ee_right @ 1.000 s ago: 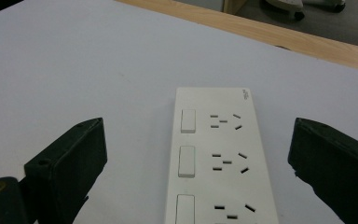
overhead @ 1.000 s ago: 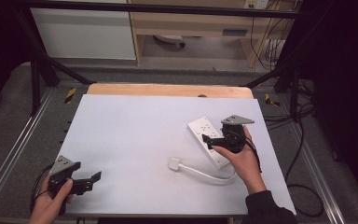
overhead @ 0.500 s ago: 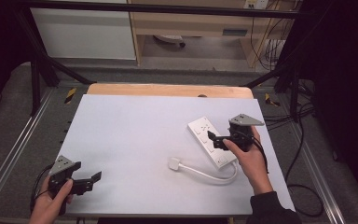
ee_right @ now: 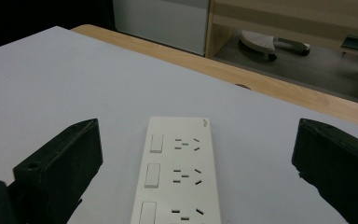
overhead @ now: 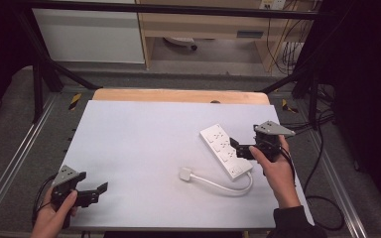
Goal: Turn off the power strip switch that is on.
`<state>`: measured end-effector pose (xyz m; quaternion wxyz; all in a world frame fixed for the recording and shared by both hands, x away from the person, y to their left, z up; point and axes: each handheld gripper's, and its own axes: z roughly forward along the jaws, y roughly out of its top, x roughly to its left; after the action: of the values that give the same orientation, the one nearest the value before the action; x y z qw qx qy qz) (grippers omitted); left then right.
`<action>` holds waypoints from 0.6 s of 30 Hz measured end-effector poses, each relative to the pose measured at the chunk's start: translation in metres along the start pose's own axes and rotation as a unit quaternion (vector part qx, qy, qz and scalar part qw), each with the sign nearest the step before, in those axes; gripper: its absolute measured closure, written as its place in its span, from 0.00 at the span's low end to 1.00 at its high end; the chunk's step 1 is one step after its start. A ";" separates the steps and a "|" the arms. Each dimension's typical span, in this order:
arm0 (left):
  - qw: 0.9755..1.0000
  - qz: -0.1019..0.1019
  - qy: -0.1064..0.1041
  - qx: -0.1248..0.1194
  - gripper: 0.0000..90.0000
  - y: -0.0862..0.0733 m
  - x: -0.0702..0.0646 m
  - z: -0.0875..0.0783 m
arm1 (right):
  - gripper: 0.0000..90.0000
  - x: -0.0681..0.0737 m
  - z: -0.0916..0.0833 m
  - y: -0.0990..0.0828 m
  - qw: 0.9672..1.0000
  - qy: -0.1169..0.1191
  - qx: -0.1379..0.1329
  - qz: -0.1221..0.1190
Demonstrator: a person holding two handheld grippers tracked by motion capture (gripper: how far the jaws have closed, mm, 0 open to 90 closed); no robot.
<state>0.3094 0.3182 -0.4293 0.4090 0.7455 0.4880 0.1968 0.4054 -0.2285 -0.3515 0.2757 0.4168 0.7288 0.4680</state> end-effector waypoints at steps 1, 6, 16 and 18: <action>1.000 -0.001 0.000 -0.001 0.08 0.000 0.000 0.000 | 0.03 -0.001 -0.002 0.000 1.000 -0.001 -0.002 0.000; 1.000 0.000 0.000 0.000 0.08 0.000 0.000 0.000 | 0.03 -0.005 -0.013 0.000 1.000 -0.003 -0.010 -0.004; 1.000 -0.004 0.004 -0.001 0.08 -0.001 0.001 0.000 | 0.03 -0.012 -0.028 -0.008 1.000 -0.008 -0.004 -0.003; 1.000 -0.005 0.004 -0.001 0.08 -0.001 0.001 0.000 | 0.03 -0.013 -0.030 -0.011 1.000 -0.010 -0.002 -0.001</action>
<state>0.3092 0.3193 -0.4299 0.4092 0.7418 0.4928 0.1984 0.3844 -0.2560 -0.3493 0.2843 0.4200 0.7257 0.4649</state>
